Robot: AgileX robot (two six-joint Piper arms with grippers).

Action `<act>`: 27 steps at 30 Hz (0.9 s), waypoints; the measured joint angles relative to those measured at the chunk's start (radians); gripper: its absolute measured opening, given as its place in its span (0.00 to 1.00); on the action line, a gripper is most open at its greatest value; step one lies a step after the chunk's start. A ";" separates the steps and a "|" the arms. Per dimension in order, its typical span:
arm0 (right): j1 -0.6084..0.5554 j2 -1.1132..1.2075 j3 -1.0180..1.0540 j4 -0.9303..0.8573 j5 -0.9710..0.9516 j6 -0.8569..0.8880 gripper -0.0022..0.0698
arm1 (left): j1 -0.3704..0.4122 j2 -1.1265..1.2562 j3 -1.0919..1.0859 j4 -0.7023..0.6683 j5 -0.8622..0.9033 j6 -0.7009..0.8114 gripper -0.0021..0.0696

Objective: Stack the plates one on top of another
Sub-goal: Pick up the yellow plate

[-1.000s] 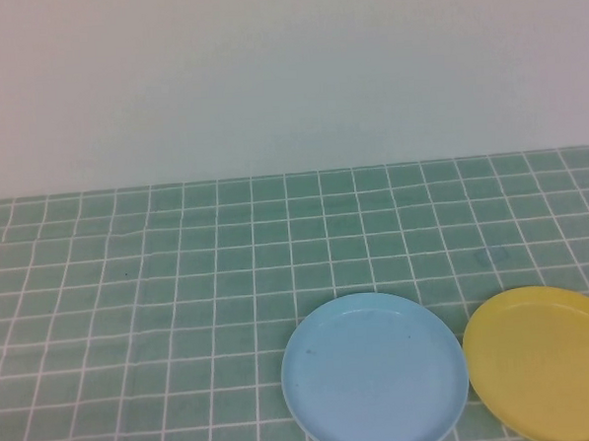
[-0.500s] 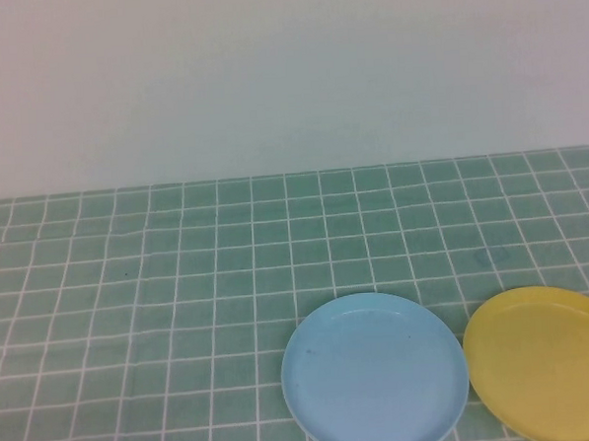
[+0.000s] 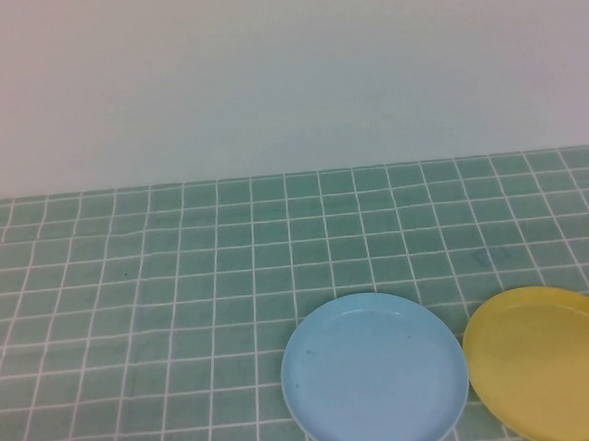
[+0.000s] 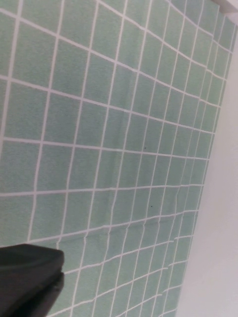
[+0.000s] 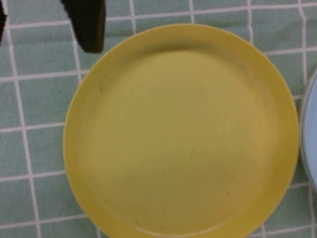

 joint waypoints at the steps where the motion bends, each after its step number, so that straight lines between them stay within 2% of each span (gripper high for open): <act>1: 0.000 0.036 -0.001 0.002 -0.009 0.008 0.51 | 0.000 0.000 0.000 0.000 0.000 0.000 0.03; 16: 0.000 0.448 -0.005 0.004 -0.175 0.038 0.51 | 0.000 0.000 0.000 0.000 0.000 0.000 0.03; 22: 0.000 0.525 -0.005 0.004 -0.232 0.036 0.38 | 0.000 0.000 0.000 0.000 0.000 0.000 0.03; 27: 0.000 0.537 -0.010 0.004 -0.262 0.035 0.11 | 0.000 0.000 0.000 0.000 0.000 0.000 0.03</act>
